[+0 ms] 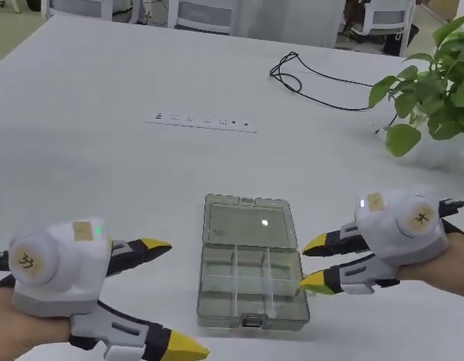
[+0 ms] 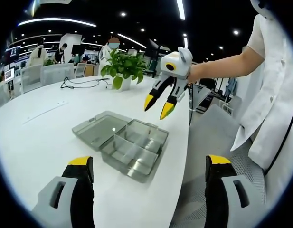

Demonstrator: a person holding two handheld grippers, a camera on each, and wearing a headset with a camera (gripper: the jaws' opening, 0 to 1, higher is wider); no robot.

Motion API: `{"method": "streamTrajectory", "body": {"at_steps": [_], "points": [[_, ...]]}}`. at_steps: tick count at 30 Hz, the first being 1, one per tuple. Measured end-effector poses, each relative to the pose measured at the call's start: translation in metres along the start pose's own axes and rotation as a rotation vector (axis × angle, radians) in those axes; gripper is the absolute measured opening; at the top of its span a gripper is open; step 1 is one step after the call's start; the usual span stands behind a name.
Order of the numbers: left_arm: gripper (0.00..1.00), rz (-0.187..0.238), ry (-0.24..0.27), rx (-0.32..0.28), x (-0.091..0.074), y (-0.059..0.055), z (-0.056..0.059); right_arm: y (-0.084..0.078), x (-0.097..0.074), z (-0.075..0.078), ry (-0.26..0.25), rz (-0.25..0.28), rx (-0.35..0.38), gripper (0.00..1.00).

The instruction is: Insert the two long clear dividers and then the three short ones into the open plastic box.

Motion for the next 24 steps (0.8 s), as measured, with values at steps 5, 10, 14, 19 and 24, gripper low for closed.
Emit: {"method": "streamTrajectory", "body": {"at_steps": [5,10,14,19,24], "points": [[1.0,-0.007,0.006,0.007,-0.001,-0.001,-0.003,-0.014,-0.016,-0.003,-0.042,0.043,0.045,0.42],[1.0,-0.01,0.014,0.01,-0.002,-0.003,-0.006,-0.024,-0.026,-0.006,-0.071,0.067,0.078,0.48],[1.0,-0.016,0.016,0.012,-0.002,-0.004,-0.007,-0.033,-0.029,-0.009,-0.083,0.076,0.108,0.52],[1.0,-0.022,0.014,0.014,-0.001,-0.006,-0.008,-0.043,-0.03,-0.013,-0.087,0.079,0.13,0.57],[1.0,-0.024,0.013,0.017,-0.002,-0.006,-0.008,-0.05,-0.03,-0.014,-0.085,0.077,0.142,0.64]]}}
Point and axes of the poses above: the centre of the closed fingertips' face, and the gripper's own axes: x roughly forward along the fingers, z roughly to its right, y roughly out of its top, the point moved 6 cm from there along -x, roughly backward along the fingers, and after that the axes turned 8 degrees about y, right-handed, at the moved point
